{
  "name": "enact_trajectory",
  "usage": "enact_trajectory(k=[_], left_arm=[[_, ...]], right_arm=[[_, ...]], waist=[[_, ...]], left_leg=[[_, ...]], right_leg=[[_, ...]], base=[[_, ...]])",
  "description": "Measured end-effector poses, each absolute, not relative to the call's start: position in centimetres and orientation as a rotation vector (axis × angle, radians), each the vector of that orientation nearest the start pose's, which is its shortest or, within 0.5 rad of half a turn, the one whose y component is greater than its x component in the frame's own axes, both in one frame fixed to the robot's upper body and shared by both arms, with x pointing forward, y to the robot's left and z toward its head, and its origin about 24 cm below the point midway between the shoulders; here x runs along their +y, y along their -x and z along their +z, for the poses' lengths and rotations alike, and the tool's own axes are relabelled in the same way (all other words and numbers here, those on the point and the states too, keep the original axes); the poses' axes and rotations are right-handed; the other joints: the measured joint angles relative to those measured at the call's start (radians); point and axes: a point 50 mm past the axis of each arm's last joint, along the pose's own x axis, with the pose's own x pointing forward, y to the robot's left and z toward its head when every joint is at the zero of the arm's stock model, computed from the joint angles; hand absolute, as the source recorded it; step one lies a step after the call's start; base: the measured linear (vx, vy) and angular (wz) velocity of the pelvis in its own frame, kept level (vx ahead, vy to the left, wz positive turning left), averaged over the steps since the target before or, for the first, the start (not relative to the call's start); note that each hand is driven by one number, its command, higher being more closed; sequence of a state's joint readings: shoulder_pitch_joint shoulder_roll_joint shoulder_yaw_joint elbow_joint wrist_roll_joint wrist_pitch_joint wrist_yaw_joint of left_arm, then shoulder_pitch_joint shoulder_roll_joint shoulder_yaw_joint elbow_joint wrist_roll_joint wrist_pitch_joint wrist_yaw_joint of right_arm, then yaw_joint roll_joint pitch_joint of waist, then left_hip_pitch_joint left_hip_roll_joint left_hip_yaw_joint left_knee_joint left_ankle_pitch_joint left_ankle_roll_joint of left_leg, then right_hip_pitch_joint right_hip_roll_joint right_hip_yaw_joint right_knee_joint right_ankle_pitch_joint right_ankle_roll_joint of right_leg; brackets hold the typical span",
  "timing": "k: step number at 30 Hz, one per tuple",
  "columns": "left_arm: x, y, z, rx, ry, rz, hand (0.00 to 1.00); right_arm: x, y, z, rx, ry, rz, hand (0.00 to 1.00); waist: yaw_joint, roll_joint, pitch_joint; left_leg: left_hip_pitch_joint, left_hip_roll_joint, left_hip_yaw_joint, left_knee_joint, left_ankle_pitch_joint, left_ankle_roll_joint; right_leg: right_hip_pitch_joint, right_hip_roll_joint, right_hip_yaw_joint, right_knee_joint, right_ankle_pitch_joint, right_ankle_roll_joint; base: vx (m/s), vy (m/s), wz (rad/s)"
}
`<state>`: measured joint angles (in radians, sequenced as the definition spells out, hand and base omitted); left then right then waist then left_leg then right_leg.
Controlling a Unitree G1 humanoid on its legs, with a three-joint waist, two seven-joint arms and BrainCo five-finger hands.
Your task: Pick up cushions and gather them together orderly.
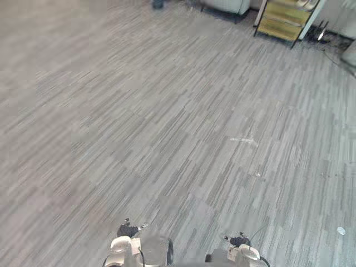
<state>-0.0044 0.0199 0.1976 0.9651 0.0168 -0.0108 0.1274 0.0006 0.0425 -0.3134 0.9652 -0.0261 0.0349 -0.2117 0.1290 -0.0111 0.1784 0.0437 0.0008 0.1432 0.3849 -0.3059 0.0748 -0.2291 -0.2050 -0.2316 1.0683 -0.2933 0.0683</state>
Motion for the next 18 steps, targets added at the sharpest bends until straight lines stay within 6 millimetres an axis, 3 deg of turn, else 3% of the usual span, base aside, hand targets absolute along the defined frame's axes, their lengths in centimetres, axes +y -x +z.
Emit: enact_trajectory(k=[1, 2, 4, 5, 7, 8, 9, 10, 11, 12, 13, 14, 15, 16, 17, 18], left_arm=[[19.0, -14.4, -14.4, 0.949, 0.002, 0.300, 0.00], [19.0, -14.3, -14.4, 0.949, 0.000, 0.301, 0.00], [19.0, -14.6, -14.4, 0.949, -0.004, 0.296, 0.00], [18.8, -14.3, -14.6, 0.966, -0.017, 0.278, 0.00], [18.7, -14.0, -14.7, 0.976, -0.025, 0.269, 0.00], [18.6, -13.7, -14.9, 0.990, -0.024, 0.265, 0.00], [18.5, -13.5, -15.0, 0.995, -0.024, 0.265, 0.00], [18.5, -13.0, -15.1, 1.007, -0.019, 0.270, 0.00], [18.3, -13.2, -15.1, 1.001, -0.002, 0.281, 0.00], [18.4, -13.2, -15.1, 1.000, 0.006, 0.292, 0.00], [18.5, -12.8, -15.2, 1.009, 0.022, 0.312, 0.00], [18.5, -12.8, -15.2, 1.009, 0.022, 0.313, 0.00], [18.6, -13.2, -14.9, 0.986, 0.016, 0.307, 0.00], [18.7, -13.5, -14.7, 0.972, 0.014, 0.307, 0.00], [18.7, -14.7, -14.0, 0.916, -0.011, 0.281, 0.00], [18.7, -14.8, -13.9, 0.907, -0.017, 0.274, 0.00]], right_arm=[[-18.4, -13.2, -14.9, 1.013, -0.065, -0.444, 0.00], [-18.2, -13.8, -14.7, 0.993, -0.069, -0.434, 0.00], [-18.2, -14.4, -14.6, 0.987, -0.066, -0.427, 0.00], [-18.5, -14.8, -14.5, 0.983, -0.056, -0.425, 0.00], [-18.9, -14.5, -14.6, 0.997, -0.047, -0.430, 0.00], [-19.7, -14.0, -14.7, 1.009, -0.027, -0.444, 0.00], [-19.9, -13.9, -14.8, 1.013, -0.025, -0.444, 0.00], [-20.2, -13.9, -14.7, 1.012, -0.027, -0.455, 0.00], [-20.8, -14.0, -14.5, 0.998, -0.029, -0.478, 0.00], [-20.8, -14.1, -14.5, 0.995, -0.028, -0.480, 0.00], [-20.8, -14.4, -14.4, 0.985, -0.024, -0.476, 0.00], [-20.7, -14.4, -14.4, 0.985, -0.024, -0.474, 0.00], [-19.9, -14.6, -14.4, 0.984, -0.044, -0.467, 0.00], [-19.6, -14.7, -14.4, 0.985, -0.052, -0.464, 0.00], [-18.9, -14.6, -14.6, 0.997, -0.067, -0.449, 0.00], [-18.7, -14.7, -14.6, 0.999, -0.068, -0.446, 0.00]], waist=[[-0.003, 0.001, -0.001], [-0.011, 0.003, -0.003], [-0.021, -0.011, 0.004], [-0.037, -0.017, 0.005], [-0.052, -0.031, 0.004], [-0.070, -0.022, 0.001], [-0.073, -0.014, -0.002], [-0.072, 0.026, -0.011], [-0.073, 0.062, -0.010], [-0.071, 0.069, -0.006], [-0.062, 0.095, 0.011], [-0.062, 0.098, 0.013], [-0.051, 0.088, 0.025], [-0.046, 0.080, 0.030], [-0.022, 0.048, 0.032], [-0.017, 0.044, 0.031]], left_leg=[[0.027, 0.011, 0.007, -0.023, -0.005, -0.006], [0.081, 0.036, 0.015, -0.086, -0.021, -0.024], [0.151, 0.047, 0.032, -0.161, -0.024, -0.029], [0.189, 0.050, 0.033, -0.195, -0.024, -0.029], [0.224, 0.034, 0.000, -0.208, -0.031, -0.043], [0.257, 0.055, -0.040, -0.189, -0.050, -0.074], [0.259, 0.066, -0.054, -0.170, -0.051, -0.075], [0.223, 0.113, -0.094, -0.049, -0.050, -0.076], [0.128, 0.155, -0.140, 0.193, 0.000, -0.096], [0.092, 0.165, -0.153, 0.277, 0.045, -0.094], [-0.039, 0.209, -0.176, 0.591, 0.260, -0.106], [-0.056, 0.215, -0.174, 0.625, 0.251, -0.107], [-0.177, 0.233, -0.153, 0.791, 0.158, -0.106], [-0.204, 0.228, -0.145, 0.805, 0.135, -0.103], [-0.321, 0.182, -0.109, 0.753, 0.056, -0.092], [-0.349, 0.167, -0.103, 0.712, 0.039, -0.090]], right_leg=[[-0.022, -0.002, -0.033, -0.036, -0.004, -0.008], [-0.079, 0.002, -0.110, -0.164, -0.005, -0.019], [-0.140, 0.027, -0.141, -0.393, 0.036, -0.029], [-0.166, 0.071, -0.113, -0.671, 0.149, -0.016], [-0.171, 0.084, -0.082, -0.830, 0.242, -0.013], [-0.162, 0.099, -0.066, -0.796, 0.349, -0.079], [-0.163, 0.104, -0.068, -0.771, 0.363, -0.099], [-0.157, 0.131, -0.081, -0.715, 0.328, -0.125], [-0.119, 0.169, -0.120, -0.694, 0.268, -0.142], [-0.104, 0.182, -0.121, -0.690, 0.248, -0.146], [-0.009, 0.232, -0.113, -0.714, 0.189, -0.169], [0.008, 0.240, -0.111, -0.718, 0.181, -0.168], [0.110, 0.262, -0.099, -0.761, 0.143, -0.178], [0.136, 0.262, -0.094, -0.774, 0.135, -0.177], [0.238, 0.257, -0.067, -0.852, 0.122, -0.169], [0.261, 0.256, -0.056, -0.874, 0.121, -0.168]], base=[[0.57, 0.000, -0.22], [0.50, -0.010, -0.21], [0.51, -0.056, -0.20], [0.53, -0.124, 0.03], [0.63, -0.208, 0.31], [0.60, -0.229, 0.39], [0.63, -0.251, 0.35], [0.65, -0.263, 0.19], [0.66, -0.267, 0.11], [0.67, -0.232, -0.11], [0.52, -0.140, -0.18], [0.78, -0.156, -0.18], [0.64, -0.106, -0.04], [0.74, -0.139, -0.16], [0.45, -0.086, -0.21], [0.68, -0.052, -0.53]])
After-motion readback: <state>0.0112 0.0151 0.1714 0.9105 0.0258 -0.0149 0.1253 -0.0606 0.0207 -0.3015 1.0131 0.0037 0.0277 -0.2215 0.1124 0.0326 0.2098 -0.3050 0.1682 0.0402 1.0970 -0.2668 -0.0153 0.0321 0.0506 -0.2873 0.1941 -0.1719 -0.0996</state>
